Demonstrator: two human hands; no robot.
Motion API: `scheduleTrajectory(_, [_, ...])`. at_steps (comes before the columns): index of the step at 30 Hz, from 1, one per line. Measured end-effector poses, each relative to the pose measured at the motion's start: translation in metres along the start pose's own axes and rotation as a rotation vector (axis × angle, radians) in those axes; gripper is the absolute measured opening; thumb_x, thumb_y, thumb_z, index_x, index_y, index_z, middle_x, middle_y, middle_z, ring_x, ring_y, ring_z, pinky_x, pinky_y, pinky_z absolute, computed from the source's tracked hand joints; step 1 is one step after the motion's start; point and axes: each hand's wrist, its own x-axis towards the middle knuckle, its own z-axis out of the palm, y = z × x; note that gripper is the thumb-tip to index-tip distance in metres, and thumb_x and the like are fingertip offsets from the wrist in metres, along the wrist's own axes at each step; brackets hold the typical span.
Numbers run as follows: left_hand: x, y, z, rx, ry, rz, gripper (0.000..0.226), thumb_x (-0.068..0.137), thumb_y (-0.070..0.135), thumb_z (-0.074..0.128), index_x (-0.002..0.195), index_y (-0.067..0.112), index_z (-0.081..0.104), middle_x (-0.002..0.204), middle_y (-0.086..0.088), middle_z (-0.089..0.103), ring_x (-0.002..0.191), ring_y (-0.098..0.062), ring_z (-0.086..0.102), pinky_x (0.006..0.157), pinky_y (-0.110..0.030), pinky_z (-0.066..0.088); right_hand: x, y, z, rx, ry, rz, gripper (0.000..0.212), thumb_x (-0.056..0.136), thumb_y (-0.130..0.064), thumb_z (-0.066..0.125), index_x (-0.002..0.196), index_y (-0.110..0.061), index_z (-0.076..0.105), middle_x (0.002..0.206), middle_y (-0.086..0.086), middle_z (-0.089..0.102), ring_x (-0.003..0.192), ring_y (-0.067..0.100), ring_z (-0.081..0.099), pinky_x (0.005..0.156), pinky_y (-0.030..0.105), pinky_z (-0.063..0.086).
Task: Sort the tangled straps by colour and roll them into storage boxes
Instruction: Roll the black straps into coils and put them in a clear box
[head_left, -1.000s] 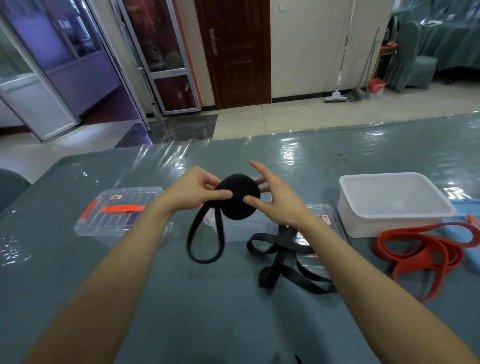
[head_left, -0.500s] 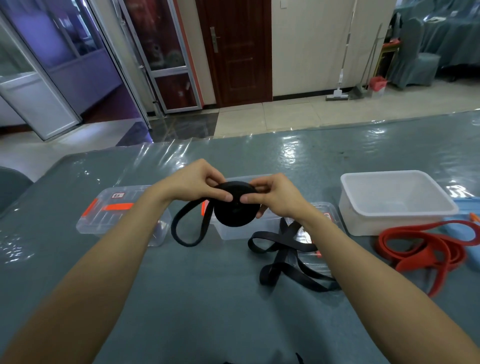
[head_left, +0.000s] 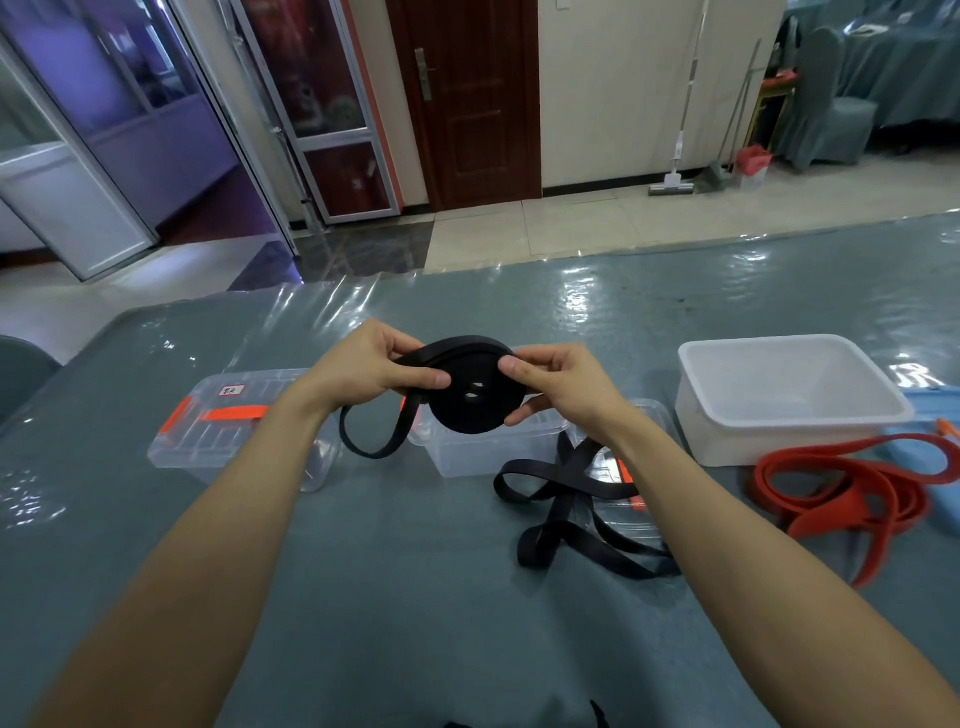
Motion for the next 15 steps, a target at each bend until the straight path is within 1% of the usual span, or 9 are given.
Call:
scheduleTrajectory(3, [0.001,0.000,-0.005,0.030,-0.014,-0.015,0.024,0.083,0.028,0.093,0.106,0.022,0.088,0.097,-0.008,0.085,0.095,-0.027,0.083,0.094,-0.036,0.064,0.001,0.004,0.002,-0.064,-0.025,0.013,0.027,0.102,-0.023,0.075,0.123,-0.006,0.079,0.111,0.014,0.082,0.106,0.031,0.079,0.073,0.043,0.069])
scheduleTrajectory(5, [0.003,0.000,-0.006,0.079,-0.032,-0.024,0.021,0.083,0.029,0.094,0.103,0.024,0.088,0.094,-0.008,0.085,0.093,-0.026,0.083,0.092,-0.034,0.065,0.001,0.002,0.004,-0.155,-0.070,0.028,0.030,0.098,-0.024,0.081,0.126,-0.014,0.078,0.111,0.009,0.082,0.105,0.027,0.080,0.072,0.044,0.069])
scheduleTrajectory(7, [0.005,0.002,-0.005,0.125,-0.054,-0.030,0.020,0.082,0.032,0.095,0.100,0.026,0.089,0.091,-0.008,0.085,0.090,-0.026,0.083,0.088,-0.032,0.065,0.002,0.000,0.010,-0.273,-0.099,0.026,0.056,0.090,-0.025,0.089,0.141,-0.028,0.068,0.117,0.003,0.080,0.104,0.024,0.079,0.064,0.044,0.068])
scheduleTrajectory(9, [0.009,0.005,-0.003,0.151,-0.081,-0.029,0.016,0.081,0.037,0.095,0.095,0.030,0.088,0.086,-0.005,0.084,0.086,-0.023,0.083,0.081,-0.025,0.062,0.003,-0.001,0.020,-0.433,-0.105,-0.015,0.089,0.083,-0.029,0.094,0.156,-0.049,0.046,0.121,-0.001,0.075,0.099,0.022,0.078,0.055,0.041,0.065])
scheduleTrajectory(10, [0.011,0.006,-0.002,0.162,-0.095,-0.024,0.016,0.081,0.040,0.095,0.093,0.032,0.088,0.085,-0.004,0.084,0.085,-0.021,0.082,0.079,-0.023,0.061,0.003,0.000,0.026,-0.528,-0.107,-0.064,0.103,0.081,-0.032,0.094,0.159,-0.060,0.033,0.122,-0.004,0.073,0.096,0.020,0.077,0.053,0.034,0.064])
scheduleTrajectory(11, [0.013,0.007,-0.003,0.170,-0.108,-0.018,0.017,0.081,0.043,0.094,0.093,0.033,0.088,0.085,-0.003,0.084,0.085,-0.021,0.082,0.079,-0.023,0.061,0.003,0.003,0.029,-0.624,-0.103,-0.132,0.112,0.080,-0.036,0.094,0.159,-0.067,0.021,0.123,-0.006,0.073,0.098,0.018,0.076,0.058,0.026,0.063])
scheduleTrajectory(12, [0.013,0.007,-0.003,0.166,-0.119,-0.016,0.019,0.080,0.044,0.094,0.094,0.032,0.088,0.087,-0.004,0.084,0.086,-0.023,0.082,0.080,-0.024,0.062,0.002,0.006,0.031,-0.711,-0.084,-0.202,0.119,0.077,-0.043,0.095,0.159,-0.070,0.013,0.125,-0.008,0.072,0.104,0.016,0.074,0.070,0.018,0.060])
scheduleTrajectory(14, [0.013,0.004,-0.006,0.097,-0.131,-0.029,0.024,0.081,0.042,0.094,0.099,0.026,0.088,0.091,-0.010,0.084,0.088,-0.028,0.083,0.081,-0.027,0.064,-0.004,0.011,0.032,-0.874,-0.002,-0.304,0.128,0.068,-0.061,0.093,0.162,-0.066,0.007,0.133,-0.011,0.064,0.116,0.016,0.067,0.090,0.019,0.049])
scheduleTrajectory(15, [0.012,0.002,-0.007,0.050,-0.129,-0.041,0.026,0.082,0.039,0.095,0.101,0.022,0.088,0.093,-0.013,0.084,0.089,-0.032,0.082,0.082,-0.029,0.065,-0.008,0.014,0.032,-0.966,0.043,-0.340,0.133,0.062,-0.069,0.091,0.164,-0.061,0.007,0.135,-0.013,0.057,0.115,0.016,0.065,0.089,0.024,0.045])
